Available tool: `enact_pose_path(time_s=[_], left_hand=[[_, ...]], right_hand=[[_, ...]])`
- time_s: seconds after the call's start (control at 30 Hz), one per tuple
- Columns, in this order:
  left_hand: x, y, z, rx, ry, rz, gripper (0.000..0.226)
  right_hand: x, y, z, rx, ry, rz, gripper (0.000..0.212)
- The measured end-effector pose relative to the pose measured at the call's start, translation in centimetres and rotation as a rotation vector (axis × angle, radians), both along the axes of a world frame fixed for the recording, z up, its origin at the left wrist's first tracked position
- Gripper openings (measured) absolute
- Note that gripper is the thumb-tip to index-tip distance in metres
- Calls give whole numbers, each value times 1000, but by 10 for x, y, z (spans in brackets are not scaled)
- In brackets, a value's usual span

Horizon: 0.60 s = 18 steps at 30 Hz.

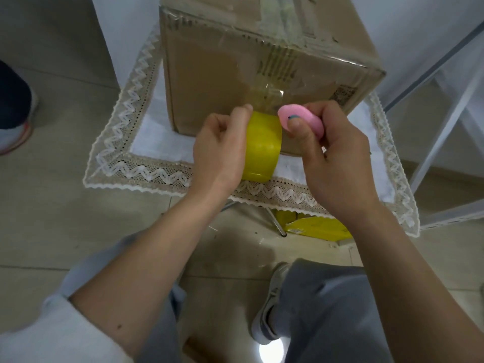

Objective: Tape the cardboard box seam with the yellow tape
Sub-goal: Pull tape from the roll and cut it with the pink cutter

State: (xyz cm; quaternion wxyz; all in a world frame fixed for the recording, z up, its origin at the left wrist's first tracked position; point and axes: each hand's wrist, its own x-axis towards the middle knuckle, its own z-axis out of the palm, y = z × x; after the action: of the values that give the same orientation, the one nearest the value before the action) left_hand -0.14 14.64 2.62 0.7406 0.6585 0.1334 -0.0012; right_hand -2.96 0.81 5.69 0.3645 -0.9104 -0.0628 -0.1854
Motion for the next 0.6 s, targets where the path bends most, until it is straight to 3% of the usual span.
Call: enact_pose_path(time_s=[0.13, 0.27, 0.4, 0.6], left_hand=[[-2, -3, 3, 67, 4, -81, 34], [-1, -1, 4, 55, 2, -198, 61], [-7, 0, 8, -64, 16, -282, 47], [-9, -2, 8, -68, -23, -298, 49]], right_hand=[[6, 1, 4, -119, -89, 35, 19], [14, 2, 10, -257, -155, 53, 19], [18, 4, 11, -350, -179, 109, 23], [23, 8, 14, -458, -201, 155, 29]])
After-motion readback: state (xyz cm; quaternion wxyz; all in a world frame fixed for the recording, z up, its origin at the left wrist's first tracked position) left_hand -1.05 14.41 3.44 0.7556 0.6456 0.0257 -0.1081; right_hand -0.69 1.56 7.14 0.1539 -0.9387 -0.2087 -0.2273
